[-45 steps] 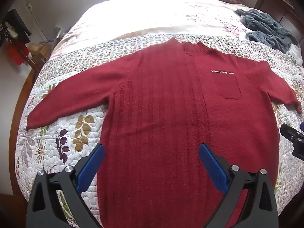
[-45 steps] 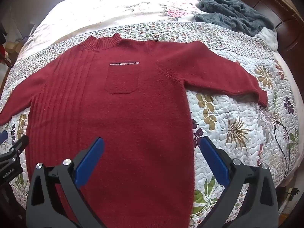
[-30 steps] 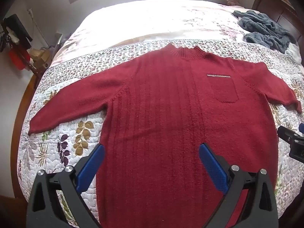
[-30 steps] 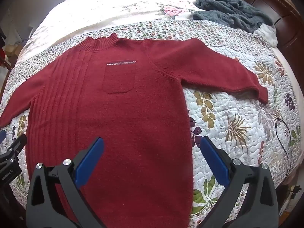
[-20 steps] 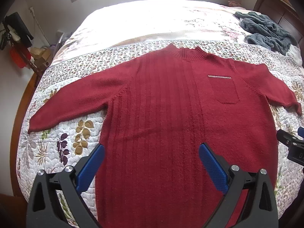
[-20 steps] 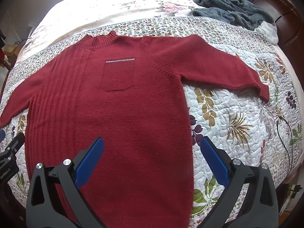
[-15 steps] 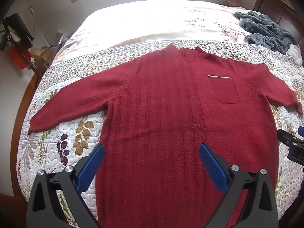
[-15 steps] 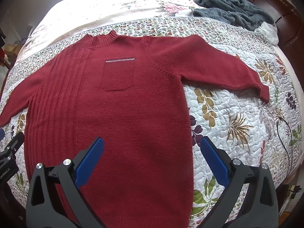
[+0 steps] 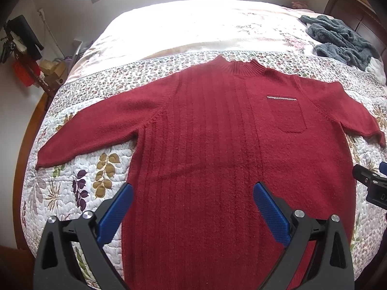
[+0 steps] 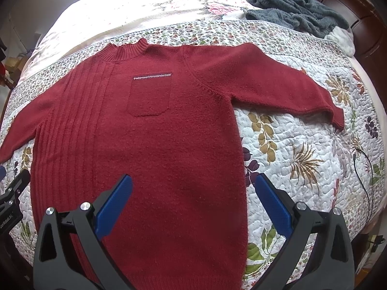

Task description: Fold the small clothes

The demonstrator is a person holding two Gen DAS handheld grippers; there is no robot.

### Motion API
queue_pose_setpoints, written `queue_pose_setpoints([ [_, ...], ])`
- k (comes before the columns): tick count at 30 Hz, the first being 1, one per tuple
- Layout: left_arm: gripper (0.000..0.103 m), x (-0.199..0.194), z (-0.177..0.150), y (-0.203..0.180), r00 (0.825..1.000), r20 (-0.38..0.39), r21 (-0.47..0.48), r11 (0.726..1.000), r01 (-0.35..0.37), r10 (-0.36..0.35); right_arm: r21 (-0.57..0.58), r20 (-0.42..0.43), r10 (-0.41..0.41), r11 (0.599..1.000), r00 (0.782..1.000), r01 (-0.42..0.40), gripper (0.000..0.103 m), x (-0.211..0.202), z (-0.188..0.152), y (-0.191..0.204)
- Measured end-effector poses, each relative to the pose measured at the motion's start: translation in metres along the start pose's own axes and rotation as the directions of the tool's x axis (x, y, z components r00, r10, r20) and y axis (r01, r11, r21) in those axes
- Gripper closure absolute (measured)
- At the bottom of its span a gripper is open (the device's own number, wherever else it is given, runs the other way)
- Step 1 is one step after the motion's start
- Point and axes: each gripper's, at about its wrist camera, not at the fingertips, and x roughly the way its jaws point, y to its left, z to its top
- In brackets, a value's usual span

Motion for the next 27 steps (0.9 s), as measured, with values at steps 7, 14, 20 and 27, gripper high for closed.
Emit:
queue_pose_setpoints([
  [7, 0.004, 0.0019, -0.0015, 0.0012, 1.0, -0.002, -0.001, 1.0, -0.003, 0.003, -0.001, -0.005, -0.008, 1.0, 1.0, 0.008, 0.003, 0.0043, 0.0005, 0.0009],
  [14, 0.004, 0.0024, -0.0006, 0.0015, 1.0, -0.003, -0.001, 1.0, -0.004, 0.004, -0.005, -0.003, -0.005, 1.0, 1.0, 0.005, 0.003, 0.0047, 0.0009, 0.0004],
  [20, 0.004, 0.0009, 0.0011, 0.0024, 1.0, 0.003, -0.005, 1.0, -0.005, 0.005, 0.0, 0.0, -0.002, 1.0, 1.0, 0.002, 0.003, 0.0036, 0.0028, 0.001],
  [27, 0.004, 0.0001, 0.0022, 0.0023, 1.0, 0.007, -0.004, 1.0, -0.007, 0.008, -0.001, 0.001, -0.004, 1.0, 1.0, 0.004, 0.003, 0.0033, 0.0046, 0.0015],
])
